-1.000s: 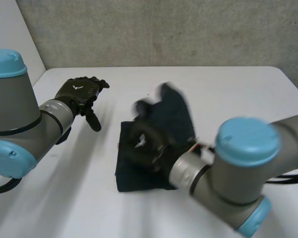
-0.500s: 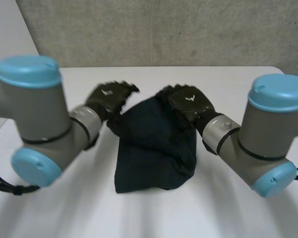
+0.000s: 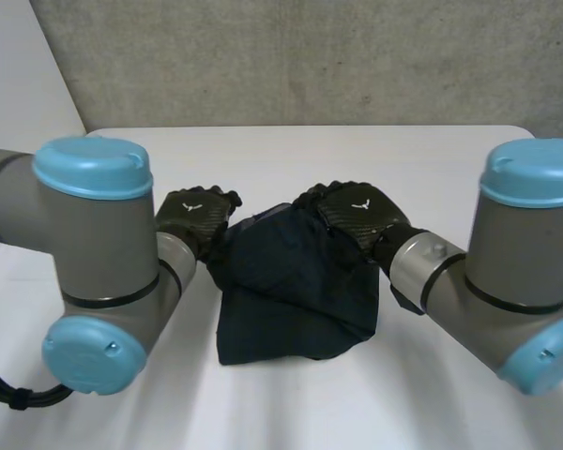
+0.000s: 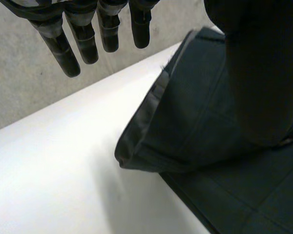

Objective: Fold the shorts.

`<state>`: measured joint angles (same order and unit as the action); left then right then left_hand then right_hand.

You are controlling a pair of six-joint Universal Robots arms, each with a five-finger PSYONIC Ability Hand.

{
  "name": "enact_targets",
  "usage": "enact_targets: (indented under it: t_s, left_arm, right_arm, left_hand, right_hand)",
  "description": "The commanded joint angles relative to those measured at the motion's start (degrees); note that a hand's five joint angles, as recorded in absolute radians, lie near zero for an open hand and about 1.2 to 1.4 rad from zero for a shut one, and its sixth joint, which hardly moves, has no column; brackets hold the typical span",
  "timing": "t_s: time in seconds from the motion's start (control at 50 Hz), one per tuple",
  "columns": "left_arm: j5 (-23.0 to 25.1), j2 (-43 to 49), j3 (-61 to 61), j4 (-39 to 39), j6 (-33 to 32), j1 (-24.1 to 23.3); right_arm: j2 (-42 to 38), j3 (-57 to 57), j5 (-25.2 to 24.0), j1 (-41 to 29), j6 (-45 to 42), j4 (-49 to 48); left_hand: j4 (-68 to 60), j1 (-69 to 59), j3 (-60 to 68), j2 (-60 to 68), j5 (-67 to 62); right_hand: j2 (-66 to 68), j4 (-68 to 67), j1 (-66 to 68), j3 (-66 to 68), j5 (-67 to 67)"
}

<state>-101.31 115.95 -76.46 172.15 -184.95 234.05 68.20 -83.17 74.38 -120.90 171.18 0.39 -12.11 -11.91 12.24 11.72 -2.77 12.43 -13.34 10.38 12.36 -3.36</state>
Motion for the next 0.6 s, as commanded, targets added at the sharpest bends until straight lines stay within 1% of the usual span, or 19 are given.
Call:
enact_targets:
  t_s: [0.02,0.06,0.08,0.14,0.16,0.22,0.26,0.36,0.44,0.46,0.48,0.52,0.56,0.58,0.6]
  left_arm:
    - [3.4,-4.2,-1.7,-0.1,0.0,-0.1]
    - [4.7,-4.5,-1.4,-0.1,0.0,-0.1]
    - [6.2,-4.4,-1.1,-0.1,0.0,-0.1]
    - [8.4,-4.1,-0.7,0.1,-0.2,-0.2]
    - [9.2,-3.5,-0.2,0.1,-0.2,-0.1]
    - [9.6,-1.9,1.0,0.3,-0.2,-0.1]
    - [9.4,1.4,3.0,0.5,-0.5,-0.1]
    - [9.2,7.3,8.2,0.5,-2.1,-0.2]
    - [9.4,10.9,11.5,0.4,-3.9,-0.4]
    - [9.9,11.6,12.4,0.4,-4.5,-0.4]
    - [9.9,11.6,12.4,0.4,-4.5,-0.4]
    - [9.8,12.2,12.7,0.4,-5.1,-0.5]
    - [9.7,12.2,12.3,0.4,-5.1,-0.5]
    - [9.4,11.8,11.6,0.3,-5.0,-0.8]
    - [9.1,11.5,11.2,0.3,-5.1,-1.0]
  right_arm:
    - [11.2,-6.0,-0.2,0.7,-2.5,-2.9]
    - [13.2,-6.4,0.5,0.7,-2.3,-3.8]
    - [14.2,-6.1,1.0,0.7,-2.4,-4.0]
    - [14.6,-5.7,2.3,1.5,-3.0,-3.6]
    - [14.4,-5.3,3.6,2.4,-3.1,-3.1]
    - [14.2,-5.0,5.0,3.6,-3.3,-2.1]
    - [13.8,-4.7,5.3,3.8,-3.7,-0.9]
    - [9.7,-3.1,5.5,4.0,-4.5,0.6]
    - [6.0,-1.3,5.4,4.4,-4.4,1.7]
    - [3.9,-0.2,5.3,4.6,-4.3,2.2]
    - [2.7,0.5,5.3,4.6,-4.4,2.7]
    - [-0.6,3.0,5.3,4.8,-4.0,4.1]
    - [-2.7,4.9,5.3,5.0,-3.8,5.1]
    - [-4.5,6.6,5.3,5.2,-3.7,6.1]
    - [-5.5,7.6,5.3,5.2,-3.7,6.8]
  left_hand:
    - [1.9,1.7,-2.0,-1.5,2.6]
    - [1.7,1.5,-1.9,-1.3,2.4]
    - [1.2,1.0,-1.4,-0.8,1.9]
    - [0.7,0.5,-0.9,-0.3,1.4]
    - [0.5,0.4,-0.7,-0.2,1.2]
    - [-0.5,-0.7,0.3,0.8,0.2]
    - [-1.1,-1.3,1.0,1.5,-0.5]
    - [-3.8,-4.0,3.7,4.2,-3.1]
    - [-14.6,-14.8,14.4,15.0,-13.9]
    - [-19.8,-20.0,19.6,20.1,-19.1]
    - [-19.8,-20.0,19.7,20.2,-19.1]
    - [-34.5,-34.7,34.4,34.9,-33.9]
    - [-40.1,-40.3,40.0,40.5,-39.5]
    - [-45.5,-45.7,45.4,45.9,-44.8]
    - [-47.4,-47.6,47.2,47.8,-46.7]
  right_hand:
    - [-1.8,2.7,0.2,-1.8,2.8]
    - [-2.0,2.9,0.0,-1.9,2.9]
    - [-2.3,3.3,-0.3,-2.3,3.3]
    - [-2.4,3.3,-0.4,-2.4,3.4]
    - [-2.4,3.3,-0.4,-2.4,3.4]
    - [-2.4,3.3,-0.4,-2.4,3.4]
    - [-2.4,3.3,-0.4,-2.4,3.4]
    - [-2.4,3.3,-0.4,-2.4,3.4]
    - [-2.4,3.3,-0.4,-2.4,3.4]
    - [-2.4,3.3,-0.4,-2.4,3.4]
    - [-2.4,3.3,-0.4,-2.4,3.4]
    - [-2.4,3.3,-0.4,-2.4,3.4]
    - [-2.4,3.3,-0.4,-2.4,3.4]
    - [-2.4,3.3,-0.4,-2.4,3.4]
    - [-2.4,3.3,-0.4,-2.4,3.4]
